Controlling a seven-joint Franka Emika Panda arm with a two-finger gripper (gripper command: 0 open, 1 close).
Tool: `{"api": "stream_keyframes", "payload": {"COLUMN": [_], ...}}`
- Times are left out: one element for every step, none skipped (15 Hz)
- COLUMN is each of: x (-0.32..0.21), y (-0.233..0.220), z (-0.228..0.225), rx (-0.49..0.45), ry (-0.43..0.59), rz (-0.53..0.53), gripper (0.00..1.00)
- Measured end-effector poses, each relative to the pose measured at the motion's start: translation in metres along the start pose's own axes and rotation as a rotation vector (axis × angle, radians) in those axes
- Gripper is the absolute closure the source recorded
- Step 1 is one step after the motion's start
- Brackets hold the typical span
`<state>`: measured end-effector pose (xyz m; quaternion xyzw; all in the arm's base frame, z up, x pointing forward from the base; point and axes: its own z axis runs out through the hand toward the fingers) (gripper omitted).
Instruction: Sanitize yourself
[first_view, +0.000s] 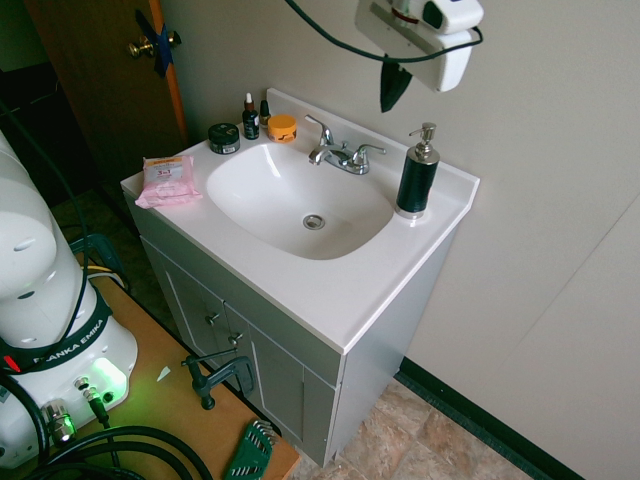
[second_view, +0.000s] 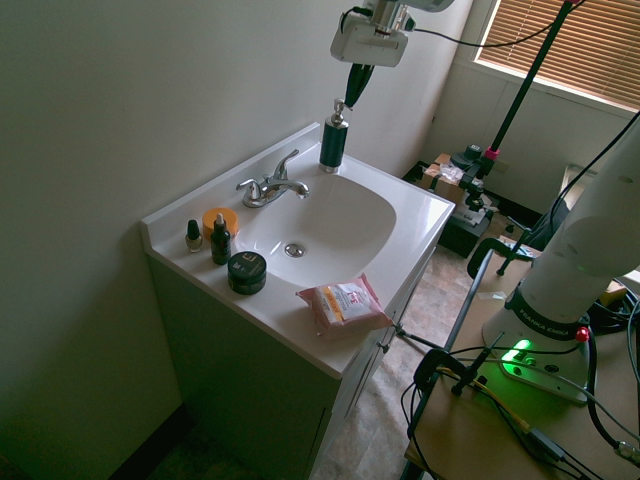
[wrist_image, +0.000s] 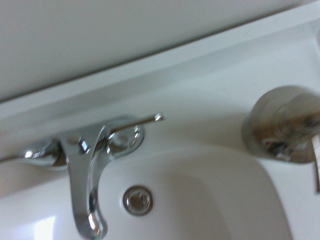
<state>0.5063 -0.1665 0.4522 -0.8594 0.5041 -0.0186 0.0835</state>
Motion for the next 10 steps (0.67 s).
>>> {"api": "stream_keyframes", "payload": {"x": [-0.016,-0.03,-0.041,-0.05,-0.058,-0.064,-0.067,-0.069,-0.07,-0.071], "y": [-0.001,-0.002,-0.003,-0.005,-0.008,-0.01,-0.013,-0.014,-0.014,-0.014], "z": [0.009,0.02,0.03,0.037,0.044,0.048,0.05,0.051,0.051,0.052], "rx": [-0.018,-0.036,-0.05,-0.061,-0.069,-0.074,-0.075,-0.076,-0.077,-0.078], "ry": [0.001,0.006,0.014,0.024,0.033,0.039,0.046,0.048,0.047,0.046], "rz": [-0.034,-0.065,-0.091,-0.112,-0.13,-0.141,-0.148,-0.152,-0.154,-0.155], "gripper": [0.0,0.0,0.0,0.0,0.0,0.0,0.0,0.0,0.0,0.0]}}
